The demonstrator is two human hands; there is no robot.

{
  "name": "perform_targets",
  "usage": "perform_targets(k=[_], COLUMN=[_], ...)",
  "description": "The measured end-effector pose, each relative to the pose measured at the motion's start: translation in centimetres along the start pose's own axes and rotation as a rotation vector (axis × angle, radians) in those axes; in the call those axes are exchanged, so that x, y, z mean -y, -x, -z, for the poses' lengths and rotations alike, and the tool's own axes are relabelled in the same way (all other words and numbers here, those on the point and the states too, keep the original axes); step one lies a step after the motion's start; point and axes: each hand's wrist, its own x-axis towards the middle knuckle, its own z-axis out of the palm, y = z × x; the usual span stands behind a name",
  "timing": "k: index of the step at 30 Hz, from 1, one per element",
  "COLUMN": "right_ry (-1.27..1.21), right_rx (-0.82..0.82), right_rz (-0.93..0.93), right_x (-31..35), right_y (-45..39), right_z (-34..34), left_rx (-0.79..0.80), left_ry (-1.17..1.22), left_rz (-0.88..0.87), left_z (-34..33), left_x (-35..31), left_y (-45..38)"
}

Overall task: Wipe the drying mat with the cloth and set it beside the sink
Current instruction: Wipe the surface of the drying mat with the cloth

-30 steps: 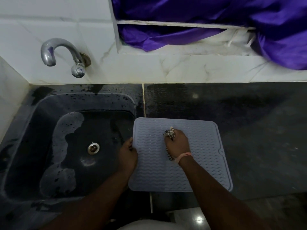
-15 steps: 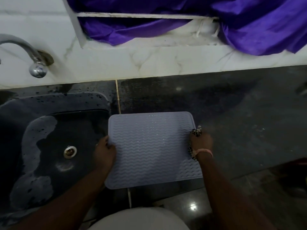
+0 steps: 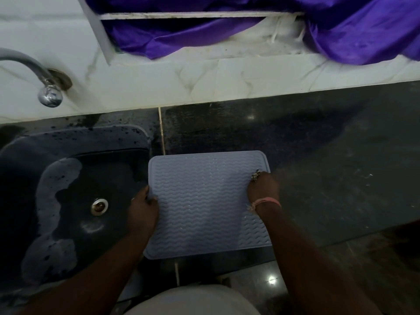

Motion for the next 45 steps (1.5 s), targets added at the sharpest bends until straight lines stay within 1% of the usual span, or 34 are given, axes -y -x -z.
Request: perform_targets(k=[3, 6, 11, 19, 29, 34, 39, 42, 45], right_ry=[0.052, 0.111, 0.181, 0.150, 0.131, 0.130, 0.104, 0.098, 0.095], right_rx=[0.030, 0.054, 0.113, 0.153, 0.200, 0.198, 0.249, 0.277, 0.333], right_rz=[0.042, -0.007, 0.059, 0.178, 0.270, 0.346, 0.407, 0.476, 0.500], right_x=[0.0, 1.3, 2.9, 6.1, 10.4, 12.0, 15.2, 17.9, 20.8], right_y=[-0.2, 0.3, 1.0, 2.9, 4.9, 6.0, 7.7, 9.2, 11.3], right_z=[-1.2, -1.0, -1.9, -4.0, -7.0, -8.4, -9.6, -10.7, -11.8], left_rx=[-0.009, -0.010, -0.004, 0.026, 0.034, 0.030, 0.036, 0.062, 0.026], left_ry=[-0.010, -0.009, 0.044, 0.139, 0.228, 0.349, 0.476, 0.644, 0.761], left_rz=[-0.012, -0.015, -0.018, 0.047, 0.090, 0.142, 0.214, 0.256, 0.293], left_z=[0.0, 0.0, 0.4, 1.1, 1.7, 2.1, 2.3, 2.3, 3.1], left_x=[0.0, 0.0, -0.4, -1.0, -1.9, -1.9, -1.2, -0.8, -0.1], left_y=[-0.2, -0.3, -0.1, 0.2, 0.7, 0.7, 0.4, 0.6, 1.0])
